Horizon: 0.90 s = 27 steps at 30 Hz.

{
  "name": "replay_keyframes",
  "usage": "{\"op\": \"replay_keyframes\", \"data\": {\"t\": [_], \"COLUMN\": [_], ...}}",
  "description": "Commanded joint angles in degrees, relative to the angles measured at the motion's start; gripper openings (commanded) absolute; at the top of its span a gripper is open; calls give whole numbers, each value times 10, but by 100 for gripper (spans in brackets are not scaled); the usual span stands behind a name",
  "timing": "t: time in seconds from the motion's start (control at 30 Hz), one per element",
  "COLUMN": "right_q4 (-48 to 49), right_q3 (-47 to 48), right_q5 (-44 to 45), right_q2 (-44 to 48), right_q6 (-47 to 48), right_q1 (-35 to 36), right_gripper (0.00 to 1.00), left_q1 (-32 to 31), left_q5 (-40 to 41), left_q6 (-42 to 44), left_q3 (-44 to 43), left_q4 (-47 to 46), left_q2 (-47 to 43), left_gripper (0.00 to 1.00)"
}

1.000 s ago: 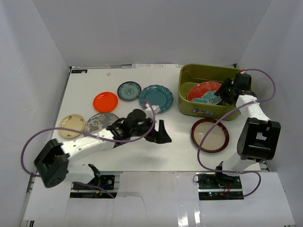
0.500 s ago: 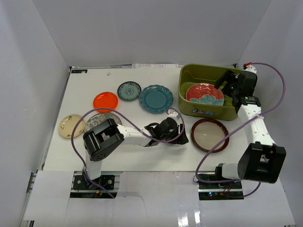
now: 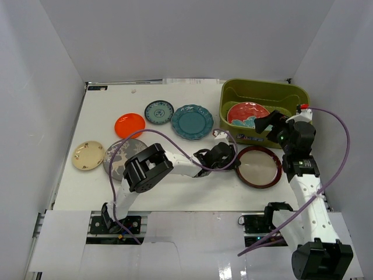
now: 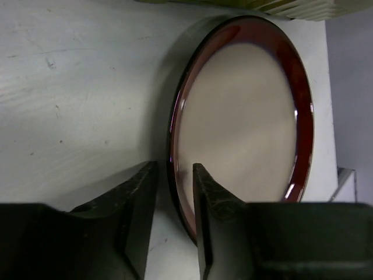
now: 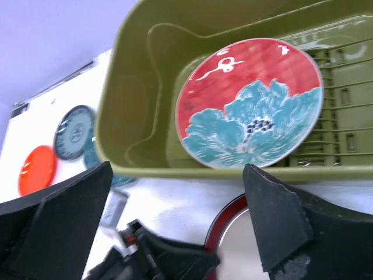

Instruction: Place the plates into the plastic bin on the countertop

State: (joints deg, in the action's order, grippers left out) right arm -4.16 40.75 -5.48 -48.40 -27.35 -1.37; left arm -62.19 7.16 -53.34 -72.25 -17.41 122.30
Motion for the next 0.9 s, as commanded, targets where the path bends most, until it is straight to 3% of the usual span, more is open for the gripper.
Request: {"op": "replay_keyframes", "data": {"t": [0.0, 0.07, 0.17, 0.27, 0.4, 0.5, 0.63, 0.87], "right_q4": [35, 30, 16, -21, -65, -108, -153, -145], "right_q3": [-26, -34, -38, -37, -59, -100, -168, -311], "right_q5": [-23, -34, -48, -70, -100, -132, -144, -211], "right_q2": [42, 70, 104, 134, 188, 232, 287, 301], "right_q6": [-22, -32, -37, -26, -16, -20, -21, -51], "right_q1": [9, 12, 13, 13, 13, 13, 13, 34], "right_gripper": [96, 95, 94, 94, 94, 98, 93, 93], "left_q1": [-13, -15, -19, -20, -19, -15, 16, 72], "left_q5": [56, 74, 84, 100, 109, 121, 102, 67], "left_q6": [-5, -4, -3, -12, -10, -5, -21, -55], "left_q3": [-32, -40, -31, 28, 158, 249, 323, 454], "left_q4": [54, 62, 75, 68, 27, 26, 65, 63], "left_q2": [24, 31, 30, -9, -132, -261, -425, -590], "left_gripper": [39, 16, 1, 0, 0, 0, 0, 0]}}
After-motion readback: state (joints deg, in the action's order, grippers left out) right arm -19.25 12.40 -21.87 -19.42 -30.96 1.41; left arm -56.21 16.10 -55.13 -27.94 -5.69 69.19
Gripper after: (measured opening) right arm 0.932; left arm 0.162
